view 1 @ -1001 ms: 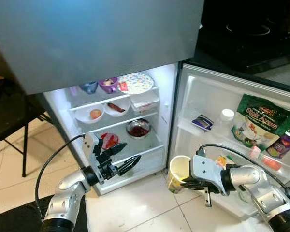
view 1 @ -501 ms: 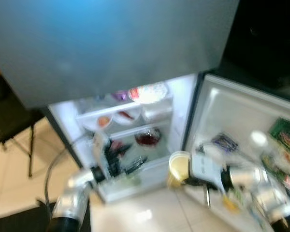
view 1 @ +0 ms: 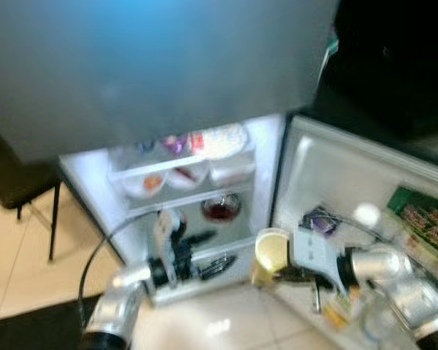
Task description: Restocking fridge
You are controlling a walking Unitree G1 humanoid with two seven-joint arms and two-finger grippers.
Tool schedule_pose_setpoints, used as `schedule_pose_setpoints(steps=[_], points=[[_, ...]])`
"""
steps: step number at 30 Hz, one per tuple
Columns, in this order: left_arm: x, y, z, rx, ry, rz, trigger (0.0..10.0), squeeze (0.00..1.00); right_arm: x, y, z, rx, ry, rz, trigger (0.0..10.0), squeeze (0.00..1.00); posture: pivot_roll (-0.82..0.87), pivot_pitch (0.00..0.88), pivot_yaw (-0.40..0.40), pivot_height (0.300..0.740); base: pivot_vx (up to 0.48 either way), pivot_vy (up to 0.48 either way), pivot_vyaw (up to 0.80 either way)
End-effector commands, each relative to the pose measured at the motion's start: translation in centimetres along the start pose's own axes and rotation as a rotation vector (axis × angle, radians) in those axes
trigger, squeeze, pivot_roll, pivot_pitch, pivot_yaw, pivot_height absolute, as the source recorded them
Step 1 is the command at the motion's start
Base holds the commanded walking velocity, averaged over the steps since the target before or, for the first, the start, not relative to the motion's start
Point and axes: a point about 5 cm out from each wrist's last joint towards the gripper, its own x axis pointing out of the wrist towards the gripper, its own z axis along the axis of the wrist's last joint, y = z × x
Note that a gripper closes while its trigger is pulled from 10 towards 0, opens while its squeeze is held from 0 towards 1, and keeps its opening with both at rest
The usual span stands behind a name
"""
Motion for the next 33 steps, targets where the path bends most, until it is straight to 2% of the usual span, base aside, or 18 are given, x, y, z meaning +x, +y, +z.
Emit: schedule_pose_setpoints(steps=[1, 4, 7, 10, 12, 18, 19, 20, 23, 24, 26, 28, 30, 33], points=[[-0.6, -0.1, 0.1, -0.014, 0.000, -0.018, 10.0, 0.00, 0.1, 0.3, 1.6, -0.008, -0.075, 0.029, 10.0, 0.00, -0.04, 0.000, 0.021, 0.740, 0.000, 0.000, 0.00], [-0.7, -0.1, 0.1, -0.017, 0.002, -0.023, 10.0, 0.00, 0.1, 0.4, 1.9, -0.009, -0.091, 0.035, 10.0, 0.00, -0.04, 0.000, 0.020, 0.740, 0.000, 0.000, 0.00], [-1.0, -0.3, 0.1, -0.020, 0.009, -0.039, 10.0, 0.00, 0.2, -0.2, 3.2, -0.028, -0.156, 0.004, 10.0, 0.00, -0.04, 0.000, 0.020, 0.740, 0.000, 0.000, 0.00], [-1.6, -0.2, 0.7, -0.019, 0.007, -0.061, 10.0, 0.00, -0.1, -2.3, 5.7, -0.080, -0.256, -0.092, 10.0, 0.00, -0.04, 0.000, 0.017, 0.740, 0.000, 0.000, 0.00], [-2.0, -0.1, 0.9, -0.022, 0.013, -0.066, 10.0, 0.00, -0.3, -3.2, 6.3, -0.088, -0.259, -0.126, 10.0, 0.00, -0.04, 0.000, 0.015, 0.740, 0.000, 0.000, 0.00], [-2.1, -0.1, 0.9, -0.025, 0.015, -0.068, 10.0, 0.00, -0.3, -3.3, 6.4, -0.088, -0.255, -0.130, 10.0, 0.00, -0.04, 0.000, 0.015, 0.740, 0.000, 0.000, 0.00], [-2.7, -0.2, 0.9, -0.022, 0.029, -0.070, 10.0, 0.00, -0.4, -4.3, 6.9, -0.106, -0.237, -0.169, 10.0, 0.00, -0.04, 0.000, 0.008, 0.740, 0.000, 0.000, 0.00], [-2.7, -0.2, 0.9, -0.022, 0.029, -0.070, 10.0, 0.00, -0.4, -4.3, 6.9, -0.106, -0.237, -0.169, 10.0, 0.00, -0.04, 0.000, 0.008, 0.740, 0.000, 0.000, 0.00], [-3.7, -0.1, 0.8, 0.003, 0.062, -0.051, 10.0, 0.00, -0.2, -7.1, 7.9, -0.181, -0.120, -0.301, 10.0, 0.00, -0.04, 0.000, -0.001, 0.740, 0.000, 0.000, 0.00], [-3.7, -0.1, 0.8, 0.003, 0.062, -0.051, 10.0, 0.00, -0.2, -7.1, 7.9, -0.181, -0.120, -0.301, 10.0, 0.00, -0.04, 0.000, -0.001, 0.740, 0.000, 0.000, 0.00], [-3.8, 0.0, 0.8, 0.009, 0.064, -0.041, 10.0, 0.00, 0.0, -8.0, 8.0, -0.201, -0.069, -0.347, 10.0, 0.00, -0.03, 0.000, -0.007, 0.740, 0.000, 0.000, 0.00], [-3.8, 0.0, 0.8, 0.009, 0.064, -0.041, 10.0, 0.00, 0.0, -8.0, 8.0, -0.201, -0.069, -0.347, 10.0, 0.00, -0.03, 0.000, -0.007, 0.740, 0.000, 0.000, 0.00], [-3.8, -0.2, 0.7, 0.015, 0.074, -0.036, 10.0, 0.00, 0.1, -9.3, 7.8, -0.227, 0.014, -0.370, 10.0, 0.00, -0.02, 0.000, -0.017, 0.740, 0.000, 0.000, 0.00], [-3.8, -0.3, 0.7, 0.017, 0.077, -0.036, 10.0, 0.00, 0.1, -9.8, 7.6, -0.241, 0.061, -0.370, 10.0, 0.00, -0.02, 0.000, -0.019, 0.740, 0.000, 0.000, 0.00]])
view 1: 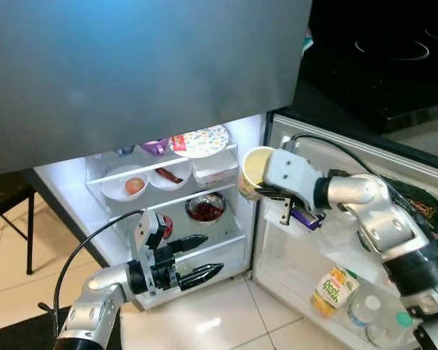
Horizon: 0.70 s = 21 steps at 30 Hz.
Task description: Restocking fridge
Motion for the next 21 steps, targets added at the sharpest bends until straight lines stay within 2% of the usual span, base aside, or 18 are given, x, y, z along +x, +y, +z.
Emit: schedule_pose_setpoints(steps=[1, 3, 4, 9, 14, 15, 20, 21], points=[[-0.6, -0.1, 0.2, 0.030, 0.034, 0.010, 10.0, 0.00, 0.2, -0.4, -0.3, -0.039, 0.048, 0.009, 10.0, 0.00, -0.02, 0.000, -0.022, 0.740, 0.000, 0.000, 0.00], [-0.6, -0.1, 0.2, 0.030, 0.034, 0.010, 10.0, 0.00, 0.2, -0.4, -0.3, -0.039, 0.048, 0.009, 10.0, 0.00, -0.02, 0.000, -0.022, 0.740, 0.000, 0.000, 0.00], [-0.7, -0.2, 0.3, 0.032, 0.034, 0.010, 10.0, 0.00, 0.1, -0.9, -0.7, -0.074, 0.113, 0.061, 10.0, 0.00, -0.02, 0.000, -0.028, 0.740, 0.000, 0.000, 0.00], [-0.8, -0.4, 0.3, 0.033, 0.035, 0.010, 10.0, 0.00, -0.6, -2.3, -0.8, -0.131, 0.204, 0.115, 10.0, 0.00, -0.02, 0.000, -0.033, 0.740, 0.000, 0.000, 0.00], [-0.8, -0.5, 0.3, 0.032, 0.037, 0.009, 10.0, 0.00, -1.0, -2.9, -1.1, -0.134, 0.248, 0.138, 10.0, 0.00, -0.02, 0.000, -0.034, 0.740, 0.000, 0.000, 0.00], [-0.8, -0.5, 0.3, 0.032, 0.037, 0.006, 10.0, 0.00, -1.3, -3.4, -1.5, -0.129, 0.286, 0.138, 10.0, 0.00, -0.02, 0.000, -0.034, 0.740, 0.000, 0.000, 0.00], [-0.8, -0.6, 0.3, 0.031, 0.036, 0.005, 10.0, 0.00, -1.3, -3.5, -1.7, -0.128, 0.297, 0.138, 10.0, 0.00, -0.02, 0.000, -0.034, 0.740, 0.000, 0.000, 0.00], [-0.8, -0.6, 0.4, 0.033, 0.036, 0.003, 10.0, 0.00, -1.8, -3.8, -2.6, -0.118, 0.352, 0.138, 10.0, 0.00, -0.02, 0.000, -0.031, 0.740, 0.000, 0.000, 0.00]])
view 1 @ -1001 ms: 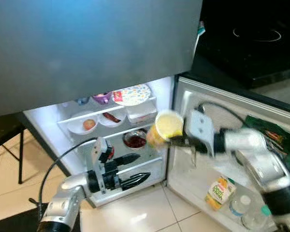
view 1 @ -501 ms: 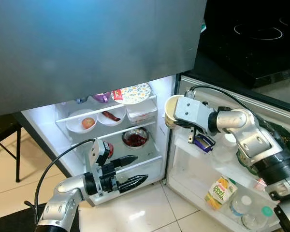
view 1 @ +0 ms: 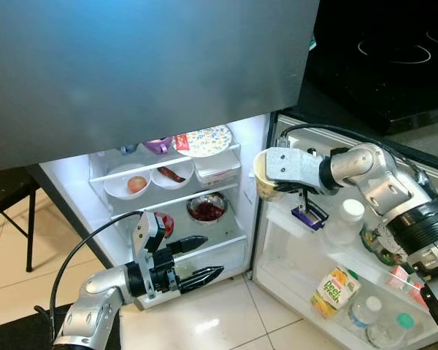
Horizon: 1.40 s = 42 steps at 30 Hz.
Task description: Restocking fridge
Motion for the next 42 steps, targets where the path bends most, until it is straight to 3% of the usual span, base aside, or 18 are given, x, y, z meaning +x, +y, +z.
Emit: schedule_pose_setpoints(steps=[1, 7, 29, 34, 35, 42], points=[[-0.6, 0.0, 0.1, 0.011, 0.036, 0.004, 10.0, 0.00, -1.0, -0.6, -1.9, 0.018, 0.111, -0.022, 10.0, 0.00, -0.02, 0.000, -0.031, 0.740, 0.000, 0.000, 0.00], [-0.5, 0.0, 0.2, 0.013, 0.038, -0.003, 10.0, 0.00, -1.8, -1.1, -3.2, 0.049, 0.179, -0.032, 10.0, 0.00, -0.02, 0.000, -0.024, 0.740, 0.000, 0.000, 0.00], [-0.3, 0.1, 0.3, 0.013, 0.043, -0.019, 10.0, 0.00, -4.6, -2.7, -3.4, 0.077, 0.150, -0.064, 10.0, 0.00, -0.02, 0.000, -0.005, 0.740, 0.000, 0.000, 0.00], [-0.3, 0.2, 0.3, 0.013, 0.045, -0.020, 10.0, 0.00, -5.4, -2.7, -3.7, 0.063, 0.174, -0.044, 10.0, 0.00, -0.03, 0.000, -0.003, 0.740, 0.000, 0.000, 0.00], [-0.2, 0.2, 0.3, 0.013, 0.045, -0.023, 10.0, 0.00, -6.2, -2.4, -4.2, 0.045, 0.206, 0.000, 10.0, 0.00, -0.03, 0.000, -0.004, 0.740, 0.000, 0.000, 0.00], [0.0, 0.1, 0.3, 0.012, 0.041, -0.028, 10.0, 0.00, -6.9, -2.0, -4.4, 0.015, 0.248, 0.062, 10.0, 0.00, -0.03, 0.000, -0.004, 0.740, 0.000, 0.000, 0.00]])
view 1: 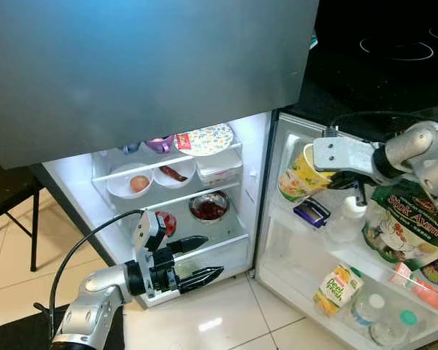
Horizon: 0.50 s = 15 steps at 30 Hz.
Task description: Restocking fridge
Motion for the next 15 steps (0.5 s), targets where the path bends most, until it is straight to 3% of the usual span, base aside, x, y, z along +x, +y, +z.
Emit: schedule_pose_setpoints(steps=[1, 15], points=[[0.0, 0.0, 0.1, 0.010, 0.026, -0.013, 10.0, 0.00, -0.7, -0.3, -0.3, -0.010, 0.036, -0.019, 10.0, 0.00, -0.03, 0.000, -0.004, 0.740, 0.000, 0.000, 0.00], [0.0, -0.4, 0.7, 0.026, 0.019, -0.049, 10.0, 0.00, 1.7, 1.0, 1.0, -0.122, 0.090, 0.052, 10.0, 0.00, -0.03, 0.000, -0.008, 0.740, 0.000, 0.000, 0.00]])
